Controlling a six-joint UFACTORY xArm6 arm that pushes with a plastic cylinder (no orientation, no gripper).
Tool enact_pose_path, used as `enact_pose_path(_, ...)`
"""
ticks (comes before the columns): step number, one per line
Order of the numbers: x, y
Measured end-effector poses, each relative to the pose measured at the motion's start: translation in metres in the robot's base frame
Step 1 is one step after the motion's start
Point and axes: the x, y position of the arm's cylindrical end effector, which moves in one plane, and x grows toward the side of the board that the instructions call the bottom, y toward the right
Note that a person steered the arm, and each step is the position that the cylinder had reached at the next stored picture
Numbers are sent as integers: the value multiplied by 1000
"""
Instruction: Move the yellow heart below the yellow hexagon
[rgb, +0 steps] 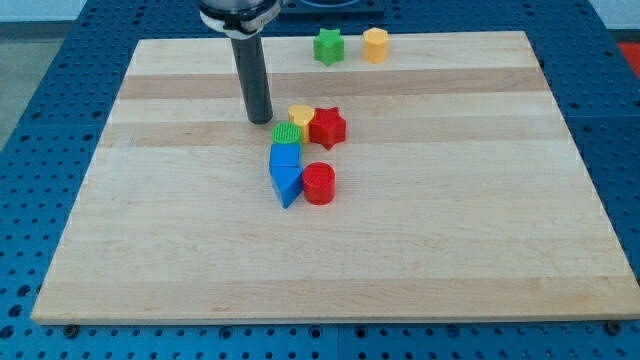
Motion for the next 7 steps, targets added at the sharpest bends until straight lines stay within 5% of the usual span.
enact_pose_path(3, 18, 63)
enact_pose_path(7, -62, 90)
